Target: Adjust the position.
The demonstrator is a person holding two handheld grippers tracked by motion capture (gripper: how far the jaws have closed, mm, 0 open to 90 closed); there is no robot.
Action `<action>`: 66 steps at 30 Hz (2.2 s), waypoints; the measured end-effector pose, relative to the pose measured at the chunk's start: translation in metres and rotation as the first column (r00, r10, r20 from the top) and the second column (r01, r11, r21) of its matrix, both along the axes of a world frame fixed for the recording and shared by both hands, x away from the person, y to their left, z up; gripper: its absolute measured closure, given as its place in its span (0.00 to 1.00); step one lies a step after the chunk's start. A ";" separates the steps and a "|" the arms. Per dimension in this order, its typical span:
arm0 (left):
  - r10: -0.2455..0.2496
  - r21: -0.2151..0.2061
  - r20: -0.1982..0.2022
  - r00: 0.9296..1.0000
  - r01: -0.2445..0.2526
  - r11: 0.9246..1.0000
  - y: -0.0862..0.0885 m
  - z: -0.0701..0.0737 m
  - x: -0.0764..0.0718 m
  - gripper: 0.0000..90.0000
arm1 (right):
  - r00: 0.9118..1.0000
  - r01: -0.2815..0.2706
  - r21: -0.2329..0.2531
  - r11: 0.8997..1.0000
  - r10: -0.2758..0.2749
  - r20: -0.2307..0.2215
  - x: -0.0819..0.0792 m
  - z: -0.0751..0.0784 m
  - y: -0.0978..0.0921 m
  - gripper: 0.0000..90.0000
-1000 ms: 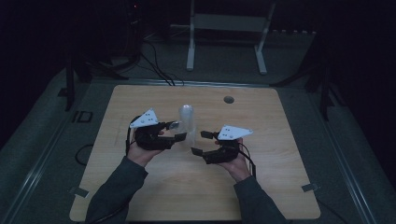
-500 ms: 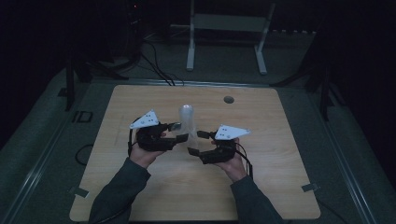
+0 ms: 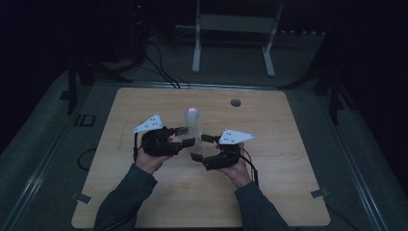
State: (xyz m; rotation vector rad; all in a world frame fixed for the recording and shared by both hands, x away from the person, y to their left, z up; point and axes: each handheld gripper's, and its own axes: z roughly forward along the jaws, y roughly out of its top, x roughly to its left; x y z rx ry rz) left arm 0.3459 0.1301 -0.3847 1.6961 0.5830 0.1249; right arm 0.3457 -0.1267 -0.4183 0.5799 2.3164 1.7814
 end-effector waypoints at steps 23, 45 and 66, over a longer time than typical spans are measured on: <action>-0.033 -0.119 -0.055 0.998 0.027 0.993 0.001 -0.006 0.003 0.46 | 1.000 0.002 0.031 1.000 -0.002 0.010 0.000 0.000 0.002 0.22; -0.061 -0.186 -0.089 0.994 0.043 0.982 0.003 -0.012 0.006 0.45 | 1.000 -0.004 0.026 1.000 0.003 0.021 -0.001 0.000 0.006 0.31; -0.035 -0.085 -0.051 0.998 0.030 0.996 0.001 -0.006 0.001 0.30 | 1.000 0.009 -0.010 1.000 -0.009 0.016 0.000 0.000 0.001 0.34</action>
